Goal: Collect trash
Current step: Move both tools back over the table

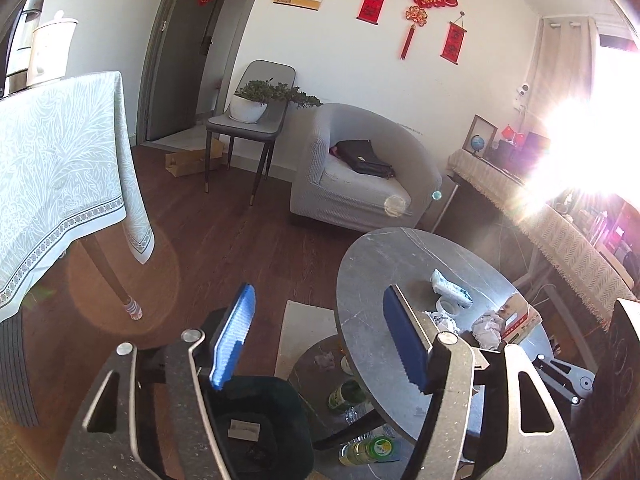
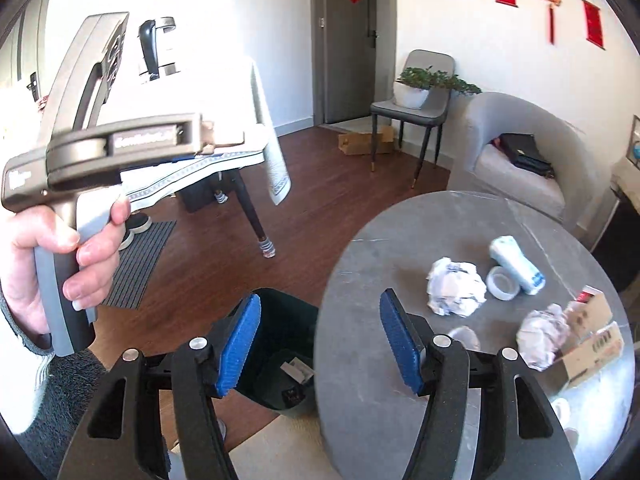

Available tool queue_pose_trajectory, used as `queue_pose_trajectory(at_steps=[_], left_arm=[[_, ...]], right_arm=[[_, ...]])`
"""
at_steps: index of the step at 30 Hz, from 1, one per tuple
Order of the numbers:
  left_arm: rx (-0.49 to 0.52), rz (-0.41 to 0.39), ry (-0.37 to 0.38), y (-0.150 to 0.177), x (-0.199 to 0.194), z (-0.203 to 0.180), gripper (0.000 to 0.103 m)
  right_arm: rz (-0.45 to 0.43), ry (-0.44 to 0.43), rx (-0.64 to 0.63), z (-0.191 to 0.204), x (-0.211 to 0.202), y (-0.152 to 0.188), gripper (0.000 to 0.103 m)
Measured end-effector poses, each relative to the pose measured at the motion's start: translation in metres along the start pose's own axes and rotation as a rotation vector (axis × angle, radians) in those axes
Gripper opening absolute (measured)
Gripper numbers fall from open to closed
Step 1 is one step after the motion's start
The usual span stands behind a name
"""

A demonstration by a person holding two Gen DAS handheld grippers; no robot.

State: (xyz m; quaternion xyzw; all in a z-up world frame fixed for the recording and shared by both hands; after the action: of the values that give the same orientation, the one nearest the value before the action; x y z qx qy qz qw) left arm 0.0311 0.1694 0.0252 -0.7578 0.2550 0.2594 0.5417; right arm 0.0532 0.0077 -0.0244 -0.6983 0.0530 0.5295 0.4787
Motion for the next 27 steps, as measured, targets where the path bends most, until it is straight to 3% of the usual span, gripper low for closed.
queue_pose_trajectory(at_steps=[6,10,15,27], left_arm=[[0.087,0.033,0.021,0.016,0.015,-0.043,0.077],[0.101,0.078,0.064,0.027,0.029,-0.065,0.082],[0.148,0.116,0.026,0.040,0.045,-0.085,0.084],[0.279,0.215,0.055,0.080,0.080,-0.154,0.084]], right_arm=[[-0.019,0.108,0.110,-0.053,-0.023,0.024,0.077],[-0.027,0.179,0.180,-0.086,-0.038,0.044,0.077],[-0.021,0.226,0.274,-0.118,-0.047,0.072,0.078],[0.006,0.225,0.353,-0.144,-0.053,0.111,0.078]])
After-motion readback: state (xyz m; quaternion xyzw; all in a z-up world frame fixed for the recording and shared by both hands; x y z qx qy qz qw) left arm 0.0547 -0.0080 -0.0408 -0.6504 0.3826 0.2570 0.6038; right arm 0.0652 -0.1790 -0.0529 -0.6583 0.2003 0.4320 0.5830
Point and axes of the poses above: each gripper's, at about its wrist camera, not at the fingertips, and x roughly the way its jaws point, z to its left, y to its underside, the point moved 4 cm from there along x, roughly the way its jaws point, and after that the axes turned 12 degrees about z, right-handed, at the moved point
